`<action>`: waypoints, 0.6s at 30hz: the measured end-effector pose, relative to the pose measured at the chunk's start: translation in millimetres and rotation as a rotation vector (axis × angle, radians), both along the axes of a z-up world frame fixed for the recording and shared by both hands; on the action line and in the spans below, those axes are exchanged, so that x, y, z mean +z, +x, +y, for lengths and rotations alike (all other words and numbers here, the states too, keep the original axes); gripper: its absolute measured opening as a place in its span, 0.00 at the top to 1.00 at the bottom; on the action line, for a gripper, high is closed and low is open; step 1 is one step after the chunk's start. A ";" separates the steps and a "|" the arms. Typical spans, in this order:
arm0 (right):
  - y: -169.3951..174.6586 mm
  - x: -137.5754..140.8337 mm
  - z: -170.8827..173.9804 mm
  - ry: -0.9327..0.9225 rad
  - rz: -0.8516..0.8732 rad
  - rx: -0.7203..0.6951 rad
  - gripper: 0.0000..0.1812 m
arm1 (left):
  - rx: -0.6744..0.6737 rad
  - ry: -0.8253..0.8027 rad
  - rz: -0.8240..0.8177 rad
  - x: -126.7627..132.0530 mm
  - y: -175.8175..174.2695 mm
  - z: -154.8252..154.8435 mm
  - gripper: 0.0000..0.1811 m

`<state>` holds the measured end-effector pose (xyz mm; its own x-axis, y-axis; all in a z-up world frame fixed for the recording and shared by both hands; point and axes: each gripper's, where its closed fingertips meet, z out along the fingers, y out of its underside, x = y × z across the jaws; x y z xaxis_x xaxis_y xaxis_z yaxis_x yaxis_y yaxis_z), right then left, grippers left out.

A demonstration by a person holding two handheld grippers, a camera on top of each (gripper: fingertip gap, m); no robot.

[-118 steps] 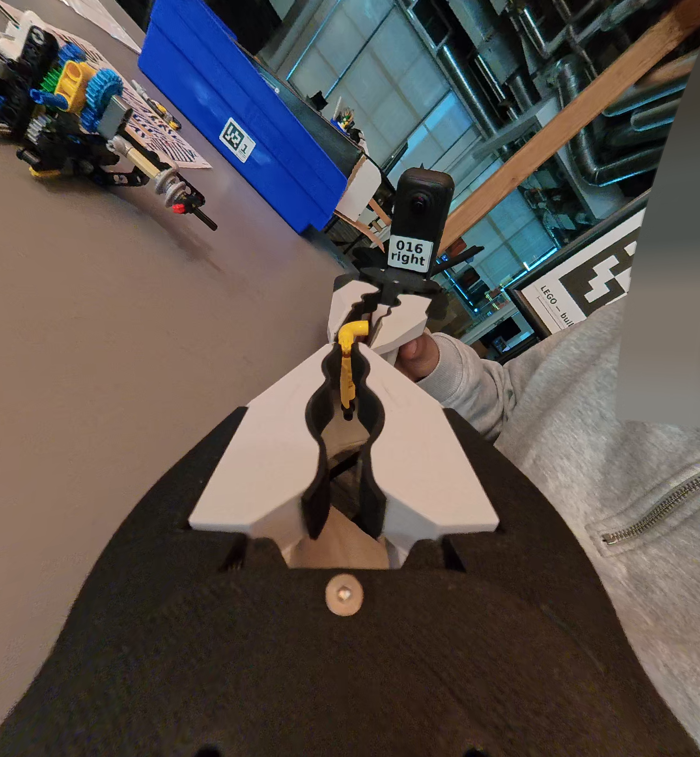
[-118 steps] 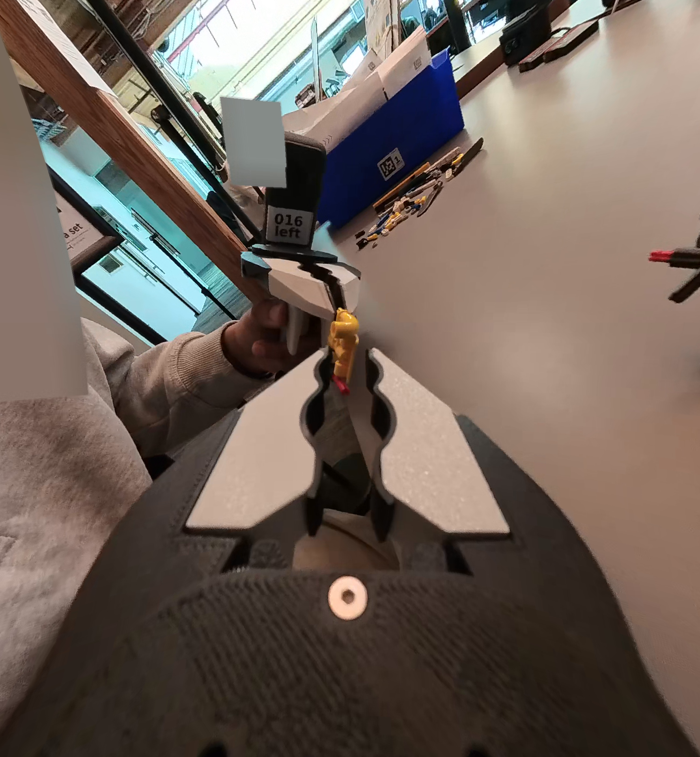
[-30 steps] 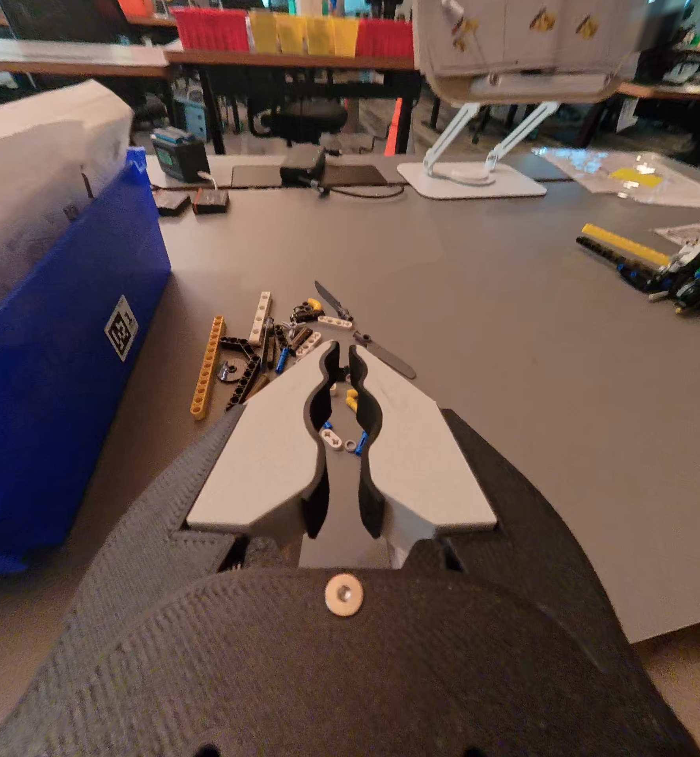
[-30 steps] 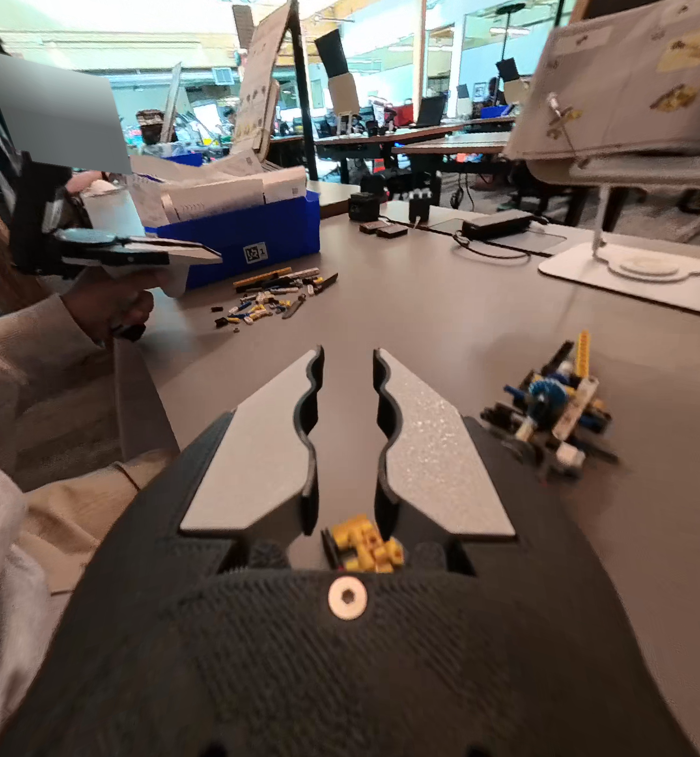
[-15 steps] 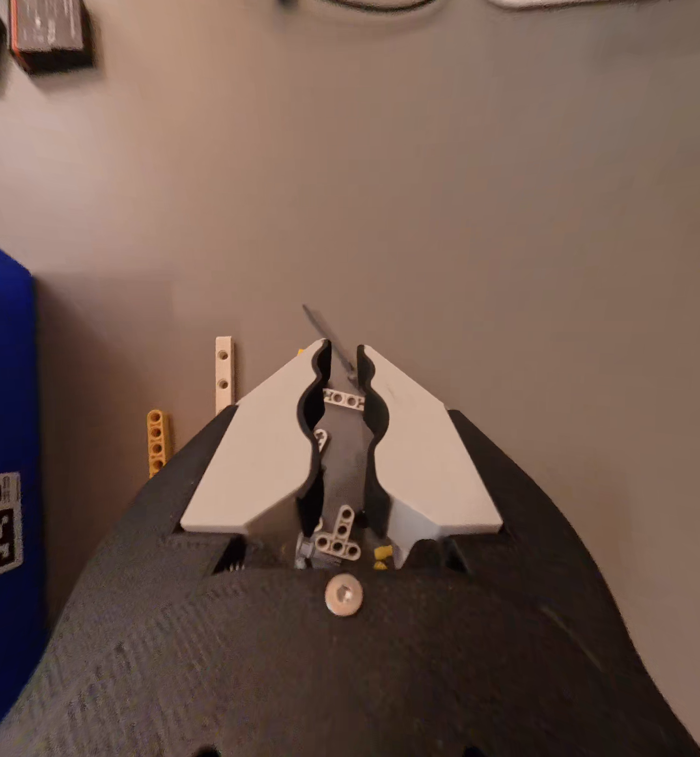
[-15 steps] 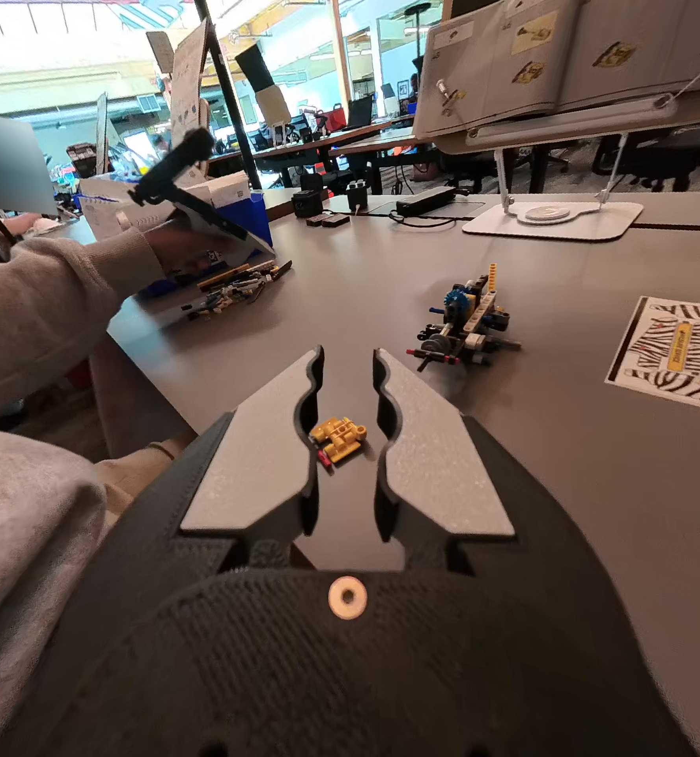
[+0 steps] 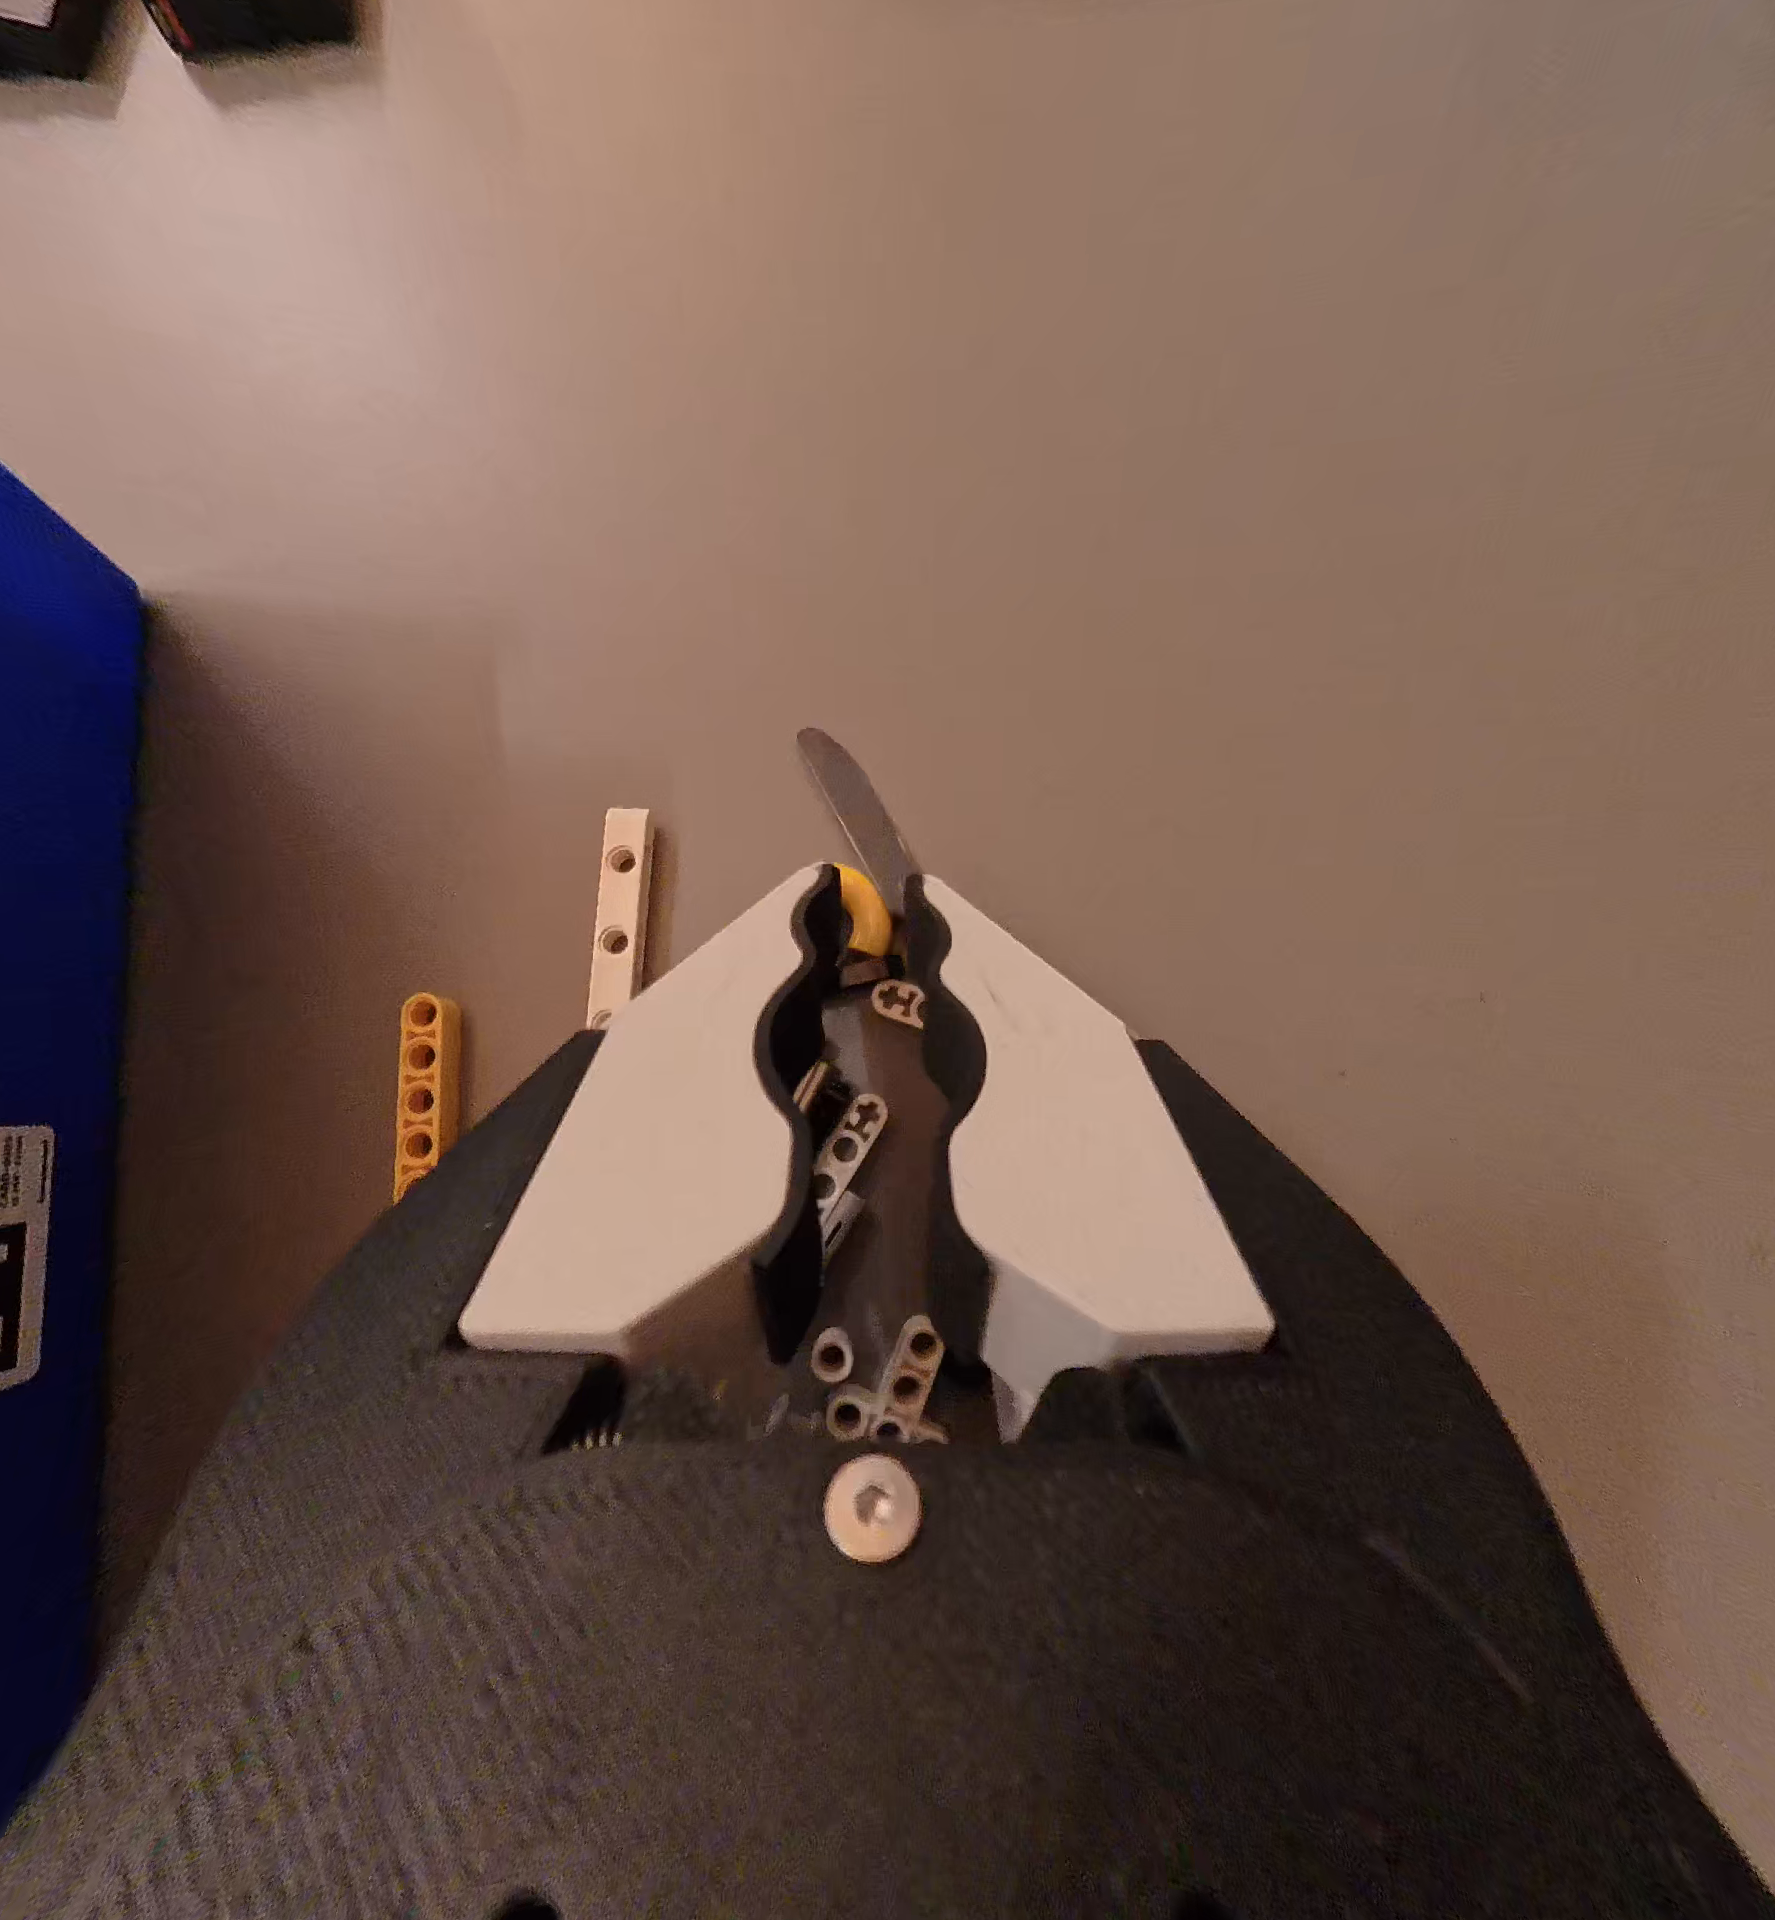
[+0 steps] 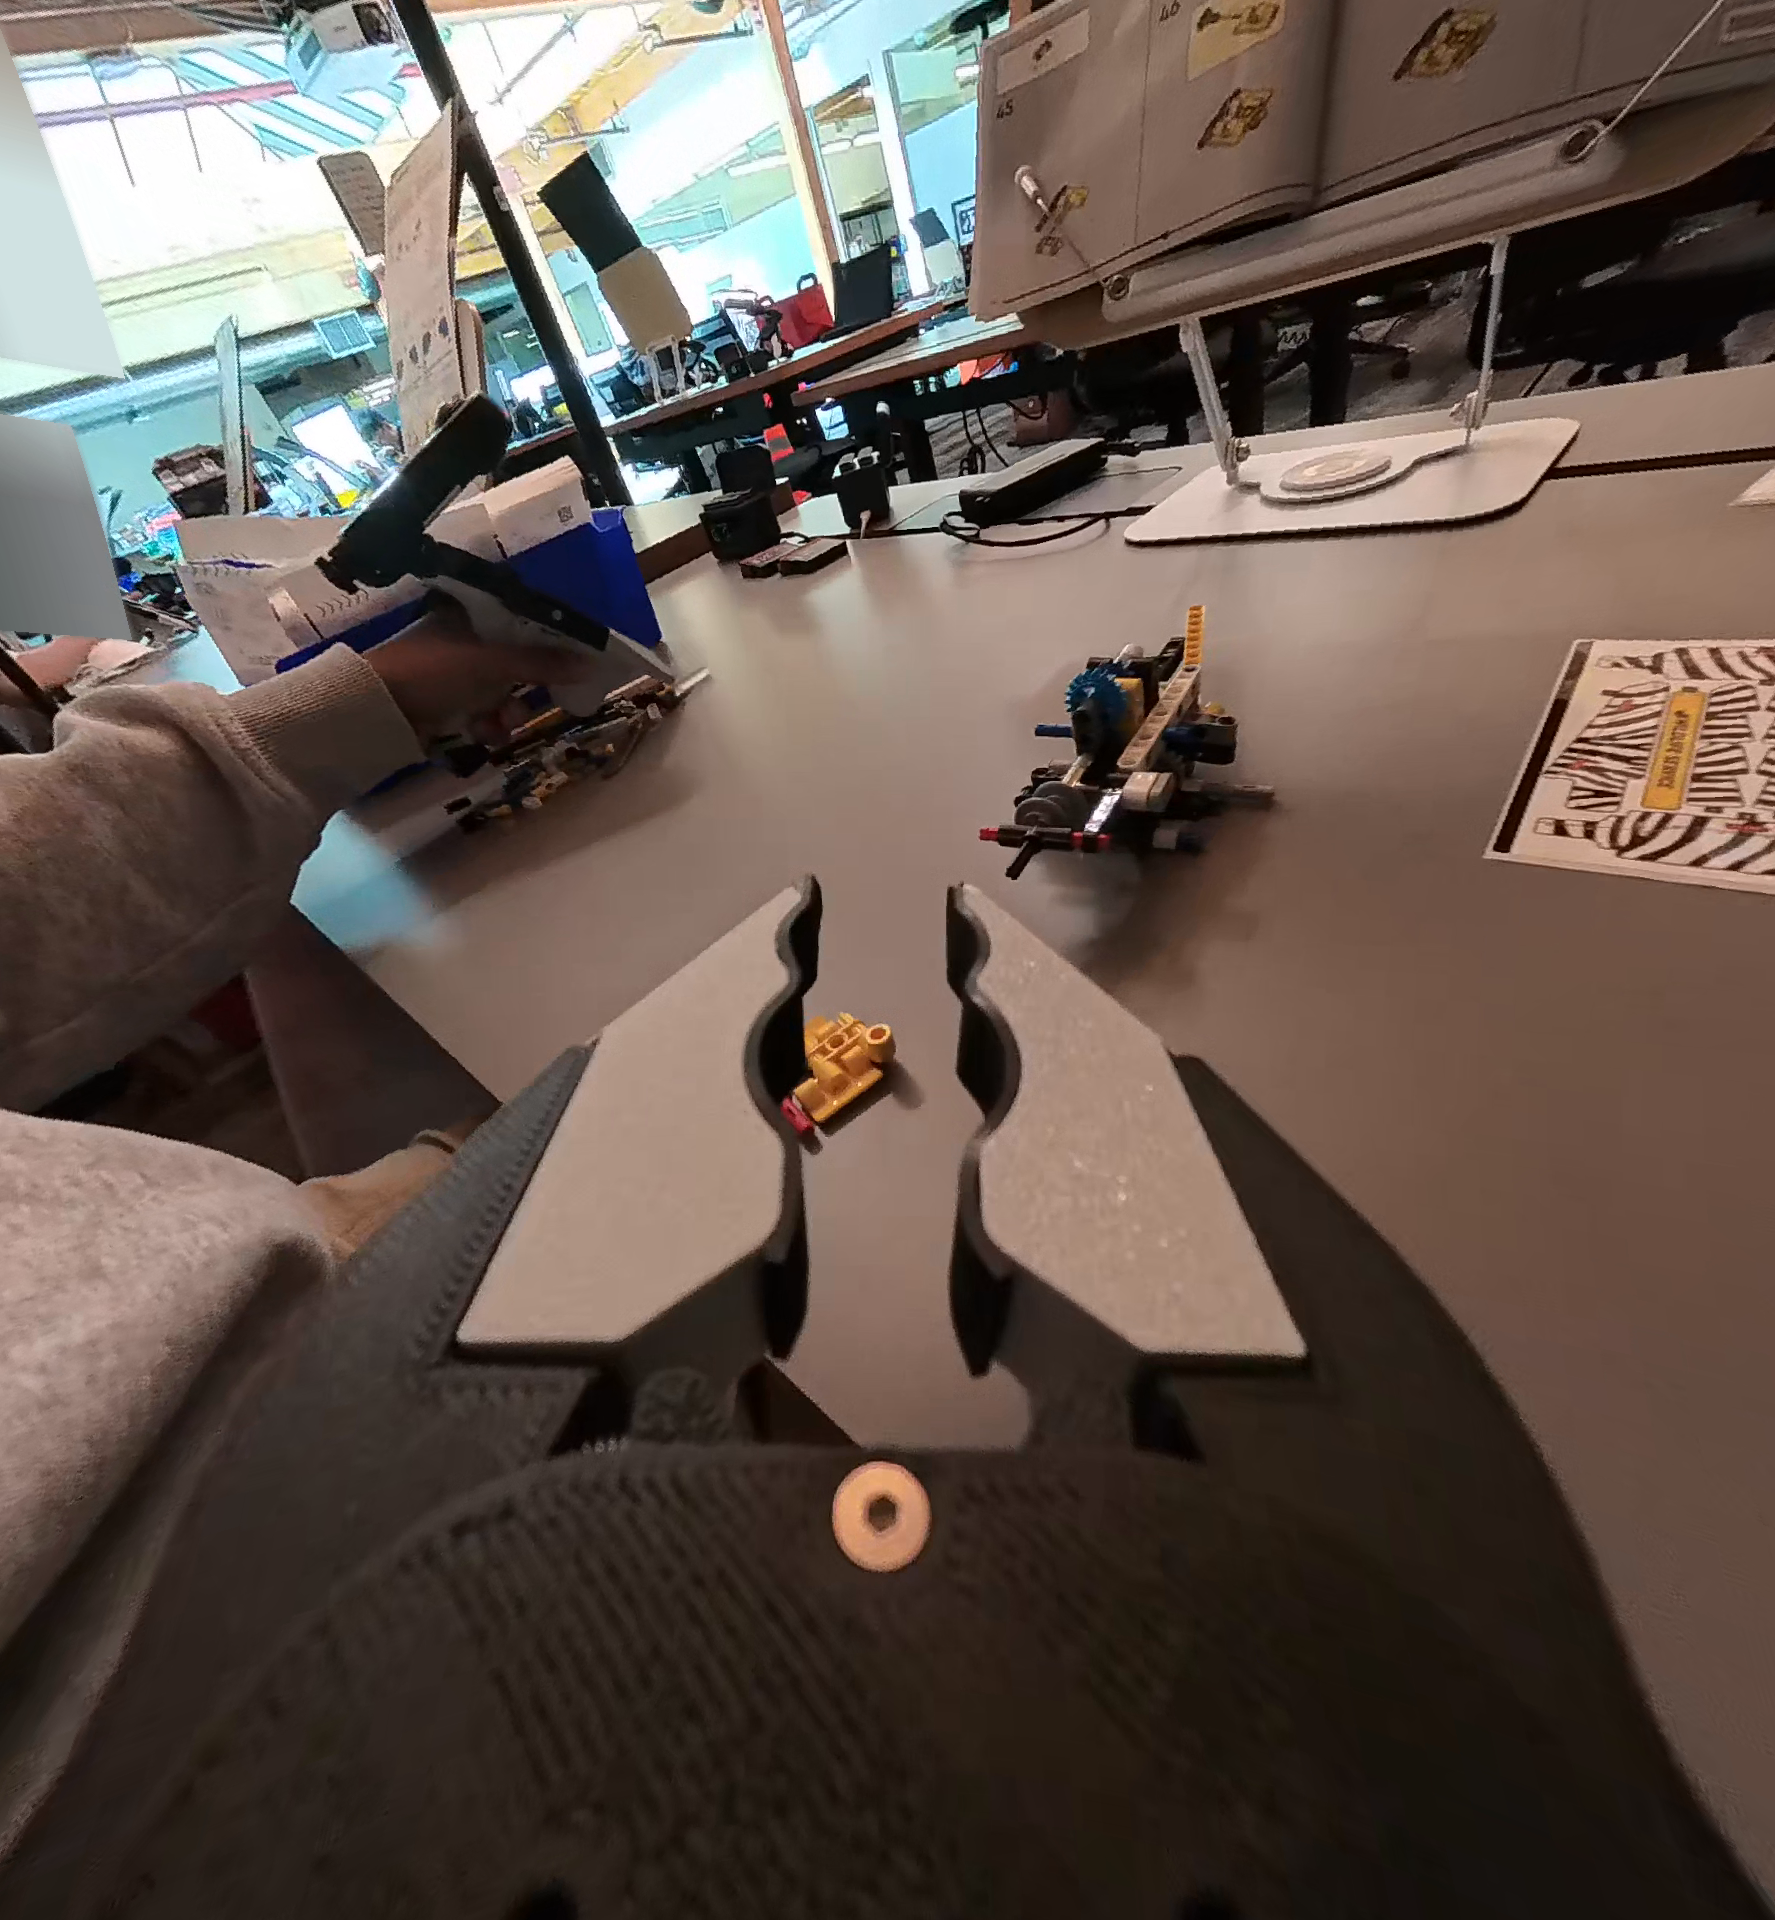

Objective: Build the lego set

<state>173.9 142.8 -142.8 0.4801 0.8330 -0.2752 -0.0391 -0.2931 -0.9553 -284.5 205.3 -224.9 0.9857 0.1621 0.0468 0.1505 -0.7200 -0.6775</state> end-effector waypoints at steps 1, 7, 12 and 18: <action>-0.1 -0.3 0.3 -0.001 0.000 0.000 0.87 | -0.002 -0.004 -0.005 -1.6 -0.7 -0.9 0.94; -0.9 6.8 -2.6 0.020 0.013 0.002 0.88 | -0.061 -0.027 0.116 -5.0 3.3 0.5 0.96; -0.1 9.4 -4.9 0.026 0.012 0.008 0.88 | -0.038 -0.016 0.017 -2.7 3.7 3.5 0.95; -2.2 13.6 -8.7 0.035 0.024 0.021 0.88 | -0.012 0.018 -0.069 0.8 2.0 -2.3 0.93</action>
<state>171.7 134.1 -129.2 0.4559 0.8522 -0.2568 -0.0558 -0.2606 -0.9638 -282.5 203.0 -224.1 0.9819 0.1490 0.1170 0.1886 -0.7101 -0.6784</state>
